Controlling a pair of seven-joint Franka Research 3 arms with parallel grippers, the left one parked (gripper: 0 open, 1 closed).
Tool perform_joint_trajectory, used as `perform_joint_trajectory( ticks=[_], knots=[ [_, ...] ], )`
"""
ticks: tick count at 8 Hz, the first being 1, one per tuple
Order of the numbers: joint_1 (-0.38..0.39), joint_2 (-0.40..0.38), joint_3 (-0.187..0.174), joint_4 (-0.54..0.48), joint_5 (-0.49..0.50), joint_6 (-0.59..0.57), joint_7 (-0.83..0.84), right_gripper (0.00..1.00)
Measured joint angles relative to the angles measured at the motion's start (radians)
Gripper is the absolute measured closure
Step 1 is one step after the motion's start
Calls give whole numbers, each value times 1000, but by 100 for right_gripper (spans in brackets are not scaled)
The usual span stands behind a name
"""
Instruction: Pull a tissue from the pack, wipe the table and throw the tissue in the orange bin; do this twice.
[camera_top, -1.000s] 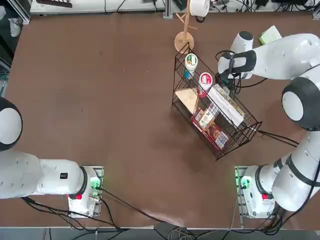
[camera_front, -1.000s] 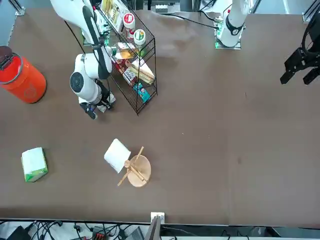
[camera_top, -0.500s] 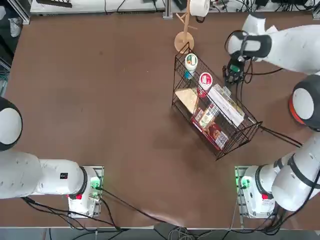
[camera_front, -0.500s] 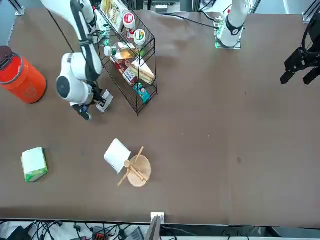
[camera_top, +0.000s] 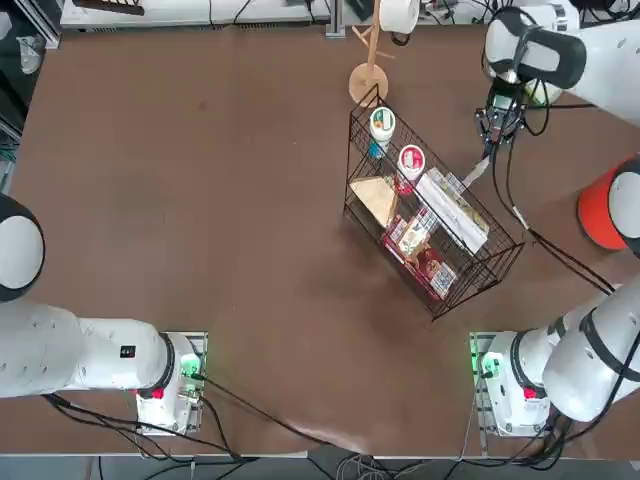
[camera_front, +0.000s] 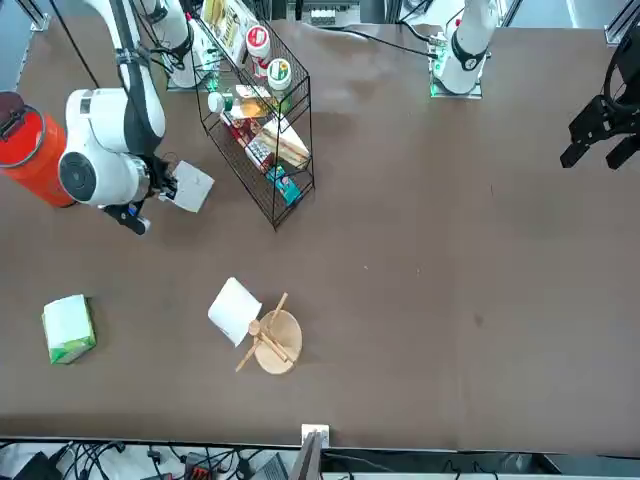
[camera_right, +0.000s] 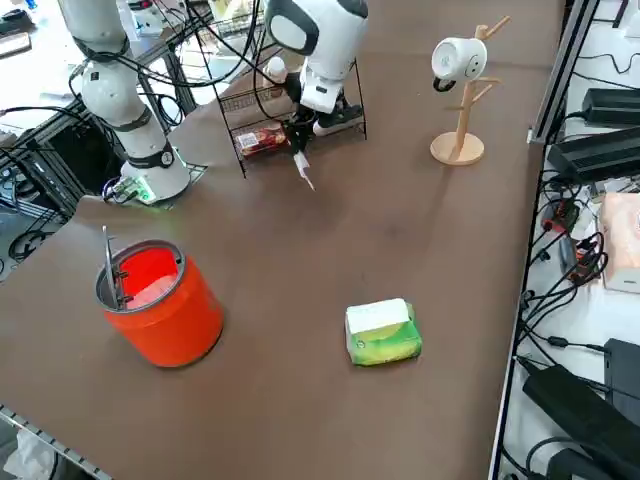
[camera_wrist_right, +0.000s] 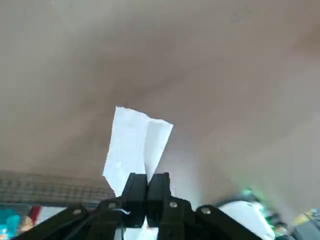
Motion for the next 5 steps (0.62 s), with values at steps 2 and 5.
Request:
perform_joint_trajectory(
  ticks=[2, 5],
  knots=[
    [0, 0, -28, 77, -80, -124, -53, 96],
    [-4, -2, -135, 181, -193, -254, -266, 97]
  ],
)
